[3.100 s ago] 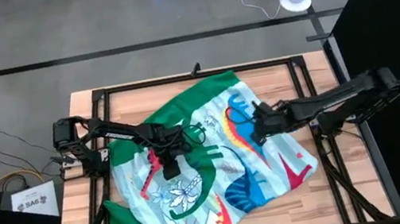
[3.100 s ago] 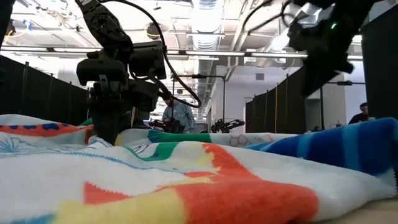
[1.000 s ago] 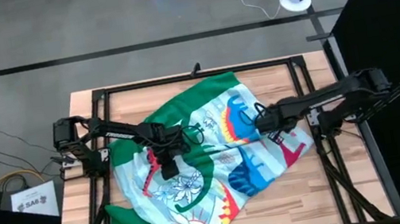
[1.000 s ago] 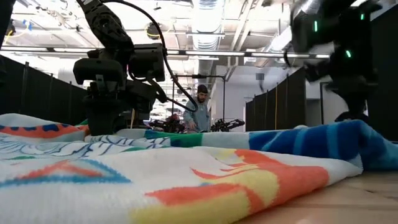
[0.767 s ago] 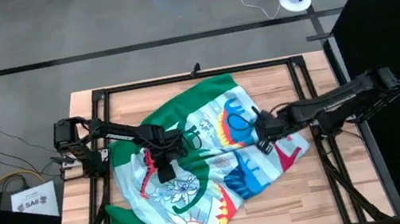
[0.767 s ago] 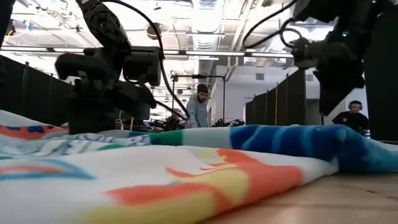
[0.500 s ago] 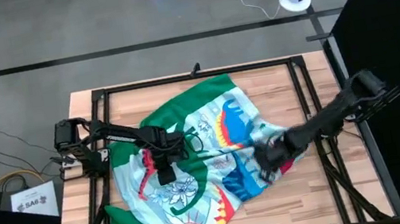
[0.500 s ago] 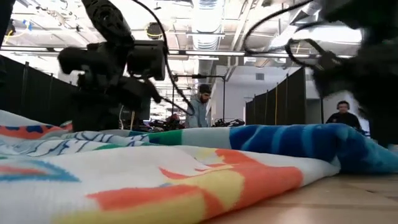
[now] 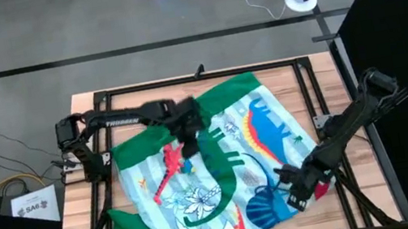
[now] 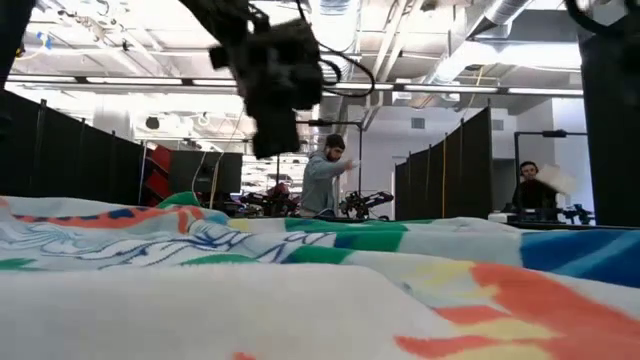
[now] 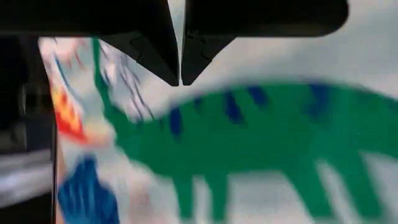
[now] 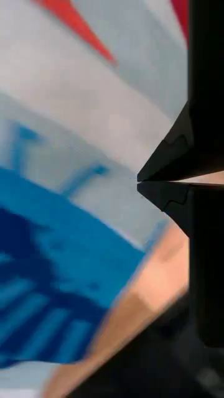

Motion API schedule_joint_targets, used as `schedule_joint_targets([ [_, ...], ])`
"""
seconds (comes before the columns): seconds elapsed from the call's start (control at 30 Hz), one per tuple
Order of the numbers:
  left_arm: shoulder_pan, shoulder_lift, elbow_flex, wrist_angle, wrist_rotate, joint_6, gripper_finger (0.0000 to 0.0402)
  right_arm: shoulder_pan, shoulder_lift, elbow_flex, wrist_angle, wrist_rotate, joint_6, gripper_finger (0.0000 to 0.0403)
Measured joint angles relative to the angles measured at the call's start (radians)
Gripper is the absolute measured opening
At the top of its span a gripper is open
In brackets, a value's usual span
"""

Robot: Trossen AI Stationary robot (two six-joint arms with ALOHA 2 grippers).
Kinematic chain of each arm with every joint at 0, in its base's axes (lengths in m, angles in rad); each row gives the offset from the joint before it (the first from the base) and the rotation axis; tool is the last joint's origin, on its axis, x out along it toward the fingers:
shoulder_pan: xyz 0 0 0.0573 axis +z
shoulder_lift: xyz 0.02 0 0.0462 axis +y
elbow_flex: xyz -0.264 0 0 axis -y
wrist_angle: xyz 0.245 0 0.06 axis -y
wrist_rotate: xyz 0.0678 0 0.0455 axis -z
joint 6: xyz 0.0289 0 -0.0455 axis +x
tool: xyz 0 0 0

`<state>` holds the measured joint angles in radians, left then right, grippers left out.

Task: Roll towel
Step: Roll the multicolor dinosaur print towel

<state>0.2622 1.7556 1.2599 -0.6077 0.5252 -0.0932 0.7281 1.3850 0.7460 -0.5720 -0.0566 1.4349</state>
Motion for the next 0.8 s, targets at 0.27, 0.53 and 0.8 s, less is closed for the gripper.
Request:
schedule_joint_targets([
  [0.27, 0.045, 0.163, 0.006, -0.055, -0.006, 0.062, 0.0004, -0.247, 0.005, 0.001, -0.135, 0.120, -0.195, 0.0000],
  [0.53, 0.006, 0.193, -0.049, 0.003, -0.207, 0.142, 0.0004, -0.735, 0.074, -0.031, 0.093, 0.123, -0.773, 0.0000],
  [0.8, 0.046, 0.171, 0.019, -0.038, -0.454, 0.190, 0.0004, -1.089, 0.211, -0.034, 0.140, 0.046, -1.095, 0.0000],
])
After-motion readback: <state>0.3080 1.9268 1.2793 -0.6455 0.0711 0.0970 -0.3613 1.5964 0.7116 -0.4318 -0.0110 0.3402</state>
